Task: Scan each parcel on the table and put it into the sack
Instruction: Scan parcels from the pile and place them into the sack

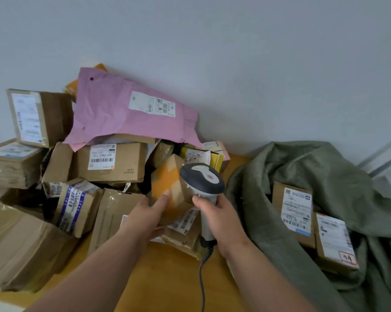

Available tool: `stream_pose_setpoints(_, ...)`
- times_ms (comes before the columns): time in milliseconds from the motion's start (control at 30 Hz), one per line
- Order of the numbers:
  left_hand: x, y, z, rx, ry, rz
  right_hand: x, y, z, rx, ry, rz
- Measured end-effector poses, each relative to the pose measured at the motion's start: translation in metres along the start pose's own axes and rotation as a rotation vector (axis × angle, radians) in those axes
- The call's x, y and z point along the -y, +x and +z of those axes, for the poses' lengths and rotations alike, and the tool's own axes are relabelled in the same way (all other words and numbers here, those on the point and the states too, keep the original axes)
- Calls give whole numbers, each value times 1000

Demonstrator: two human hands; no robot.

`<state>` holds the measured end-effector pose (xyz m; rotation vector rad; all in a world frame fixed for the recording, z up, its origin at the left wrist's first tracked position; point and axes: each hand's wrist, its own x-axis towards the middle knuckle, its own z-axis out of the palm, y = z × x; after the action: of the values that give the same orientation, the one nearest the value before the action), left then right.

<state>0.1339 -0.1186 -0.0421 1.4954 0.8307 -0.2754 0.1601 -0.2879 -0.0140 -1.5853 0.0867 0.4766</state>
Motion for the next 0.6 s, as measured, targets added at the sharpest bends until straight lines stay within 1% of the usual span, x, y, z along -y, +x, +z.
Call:
stream_pose_setpoints(100,-1,-11,-3,113,23,7,-2,-21,1,-15,46,-12)
stream_pose_setpoints(167,-1,-18,-8,148,18,6,-3,-34,6,-33,84,-2)
stream_pose_setpoints(300,5,-33,-27,204,-67,-34,-8,-59,22,-69,146,-6)
stream_pose_setpoints(400,13,-51,-41,281,-190,-14,-14,-76,32,-132,221,-4)
stream_pose_setpoints(500,22,-69,-54,442,-313,-23,-19,-89,38,-217,307,7)
stream_pose_setpoints(600,27,-85,-67,563,-445,-9,-23,-101,42,-320,340,45)
